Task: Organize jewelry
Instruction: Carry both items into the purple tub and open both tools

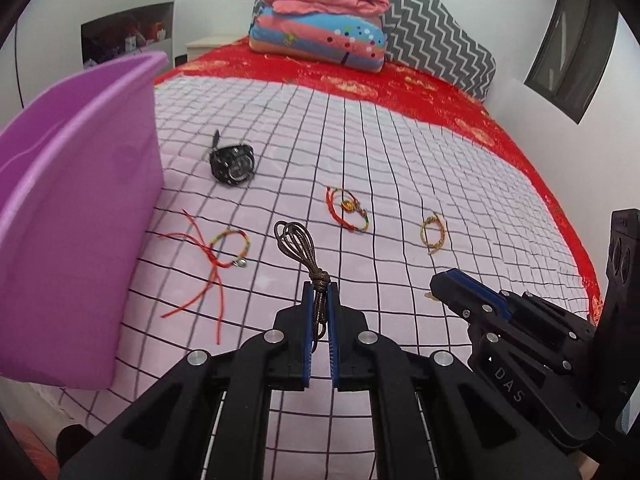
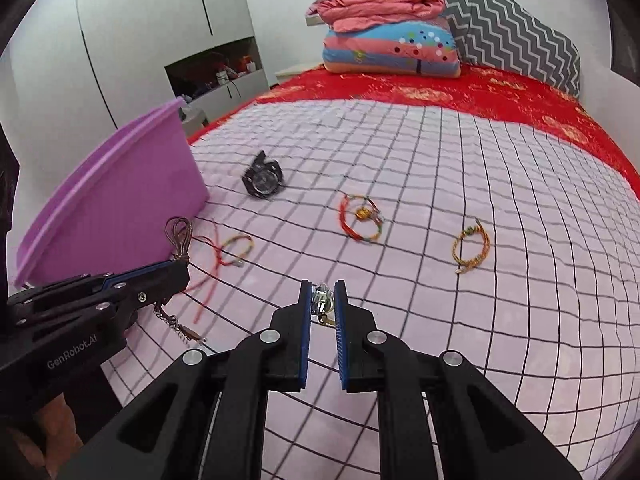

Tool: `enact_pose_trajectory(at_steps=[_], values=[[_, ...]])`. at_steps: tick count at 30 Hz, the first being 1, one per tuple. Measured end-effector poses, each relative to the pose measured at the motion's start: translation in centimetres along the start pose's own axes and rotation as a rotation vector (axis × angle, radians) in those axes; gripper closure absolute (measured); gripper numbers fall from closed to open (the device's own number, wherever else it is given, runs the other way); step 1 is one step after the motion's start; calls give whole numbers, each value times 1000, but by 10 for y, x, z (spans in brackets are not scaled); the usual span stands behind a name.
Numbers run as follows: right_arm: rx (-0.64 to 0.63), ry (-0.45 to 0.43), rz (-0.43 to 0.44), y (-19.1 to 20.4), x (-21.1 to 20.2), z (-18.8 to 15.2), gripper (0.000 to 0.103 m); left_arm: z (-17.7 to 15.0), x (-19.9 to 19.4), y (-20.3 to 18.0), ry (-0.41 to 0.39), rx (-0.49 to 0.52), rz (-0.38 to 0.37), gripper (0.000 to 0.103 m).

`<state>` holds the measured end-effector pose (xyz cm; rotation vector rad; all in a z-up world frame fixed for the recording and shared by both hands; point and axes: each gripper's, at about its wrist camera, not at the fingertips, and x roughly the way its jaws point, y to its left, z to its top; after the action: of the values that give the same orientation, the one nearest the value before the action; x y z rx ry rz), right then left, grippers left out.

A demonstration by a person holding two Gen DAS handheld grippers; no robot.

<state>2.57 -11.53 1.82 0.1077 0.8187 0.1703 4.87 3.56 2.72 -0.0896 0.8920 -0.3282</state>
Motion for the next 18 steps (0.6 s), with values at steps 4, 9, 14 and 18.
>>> enact_pose_trajectory(at_steps=[4, 9, 14, 18], values=[[-20, -36, 24, 19, -14, 13, 92, 8, -27, 11, -43, -1, 15, 96], [-55, -81, 74, 47, -30, 38, 92, 19, -57, 29, -84, 5, 47, 96], [-106, -121, 131, 83, -38, 64, 92, 33, -87, 50, -142, 7, 97, 96], [-152, -132, 172, 113, -39, 80, 92, 45, -110, 70, -199, -14, 125, 96]])
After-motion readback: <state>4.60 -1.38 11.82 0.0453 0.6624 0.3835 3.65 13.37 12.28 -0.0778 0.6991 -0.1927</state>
